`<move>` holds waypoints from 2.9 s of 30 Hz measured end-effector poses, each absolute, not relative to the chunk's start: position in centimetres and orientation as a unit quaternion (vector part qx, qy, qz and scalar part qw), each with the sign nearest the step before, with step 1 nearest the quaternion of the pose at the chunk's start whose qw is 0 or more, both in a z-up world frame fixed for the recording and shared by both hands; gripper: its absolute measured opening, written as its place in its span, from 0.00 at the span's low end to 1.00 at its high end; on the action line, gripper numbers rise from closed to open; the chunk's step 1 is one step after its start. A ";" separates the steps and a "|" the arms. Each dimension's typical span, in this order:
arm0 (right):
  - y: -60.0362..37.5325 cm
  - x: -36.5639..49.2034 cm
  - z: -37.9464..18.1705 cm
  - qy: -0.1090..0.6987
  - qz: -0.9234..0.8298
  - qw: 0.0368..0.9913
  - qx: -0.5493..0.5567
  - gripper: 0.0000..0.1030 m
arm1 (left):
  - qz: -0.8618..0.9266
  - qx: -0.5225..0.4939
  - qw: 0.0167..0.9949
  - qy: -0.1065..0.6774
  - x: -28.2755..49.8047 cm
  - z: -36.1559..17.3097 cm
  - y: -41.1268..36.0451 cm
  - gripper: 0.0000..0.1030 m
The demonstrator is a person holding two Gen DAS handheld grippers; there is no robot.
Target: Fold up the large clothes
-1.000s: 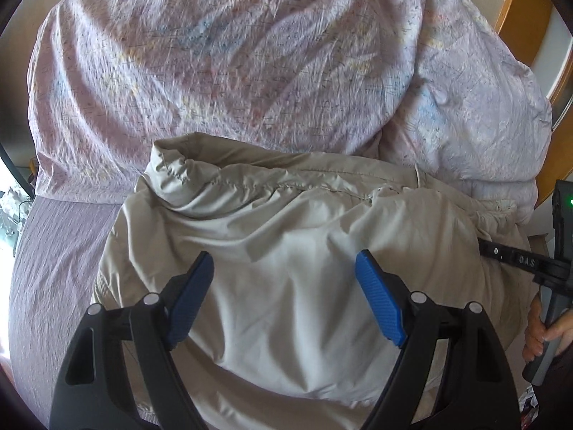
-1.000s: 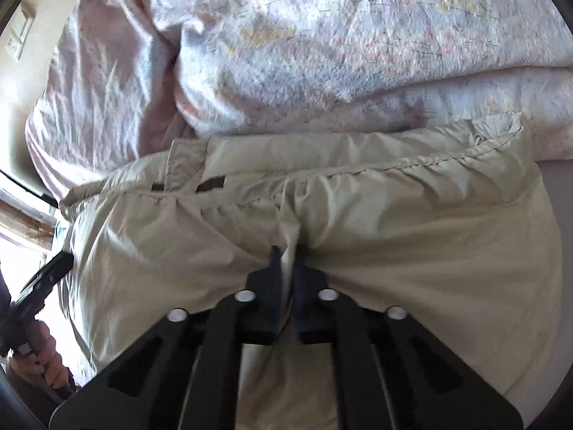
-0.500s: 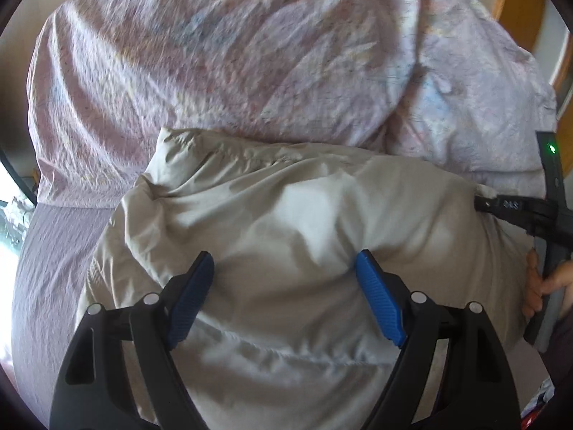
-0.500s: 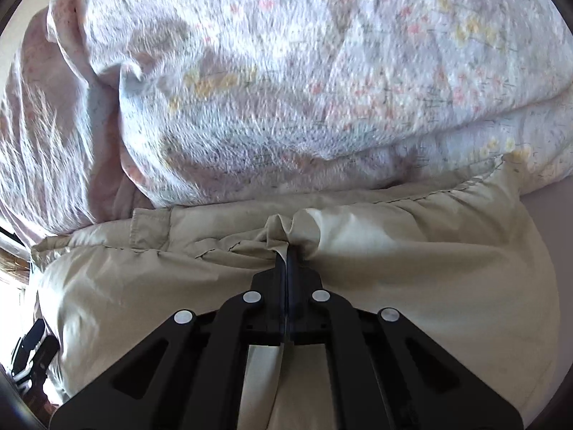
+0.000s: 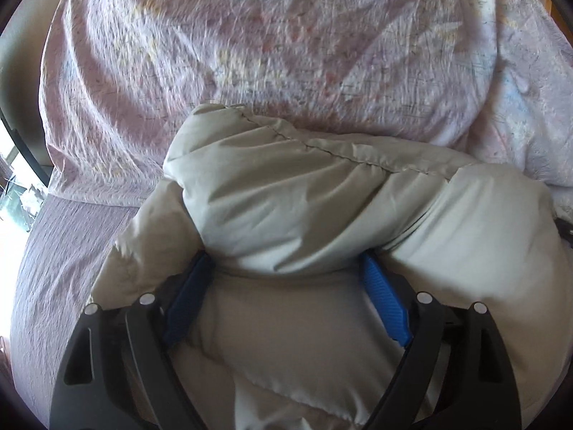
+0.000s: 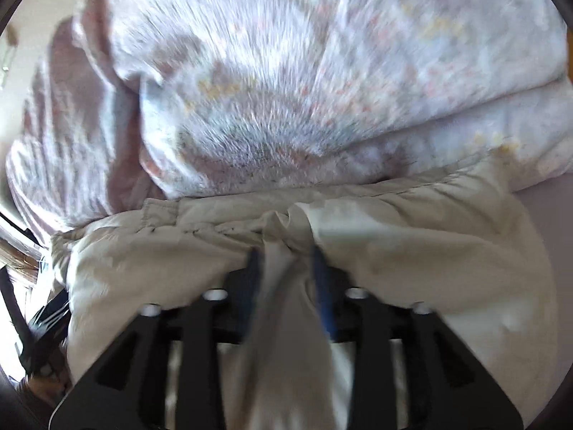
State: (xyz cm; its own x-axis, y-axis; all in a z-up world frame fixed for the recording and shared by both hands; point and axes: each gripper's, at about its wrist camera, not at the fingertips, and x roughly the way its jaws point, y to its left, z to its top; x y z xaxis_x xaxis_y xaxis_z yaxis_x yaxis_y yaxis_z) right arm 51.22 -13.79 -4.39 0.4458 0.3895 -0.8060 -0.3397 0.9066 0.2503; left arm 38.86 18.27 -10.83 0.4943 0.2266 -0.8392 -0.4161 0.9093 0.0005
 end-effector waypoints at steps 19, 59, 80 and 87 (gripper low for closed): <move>-16.8 47.6 -8.1 0.446 0.148 0.880 -0.070 0.49 | 0.186 -0.099 0.862 0.461 38.2 -11.5 18.1 0.84; -11.9 50.2 -15.2 0.402 0.143 0.899 -0.096 0.55 | 0.201 -0.071 0.884 0.415 38.2 -13.3 17.3 0.89; -11.9 50.2 -15.0 0.402 0.144 0.899 -0.094 0.55 | 0.203 -0.068 0.885 0.415 37.9 -13.5 17.3 0.89; -11.9 50.1 -14.7 0.405 0.136 0.899 -0.100 0.56 | 0.204 -0.068 0.877 0.429 38.2 -13.1 17.3 0.89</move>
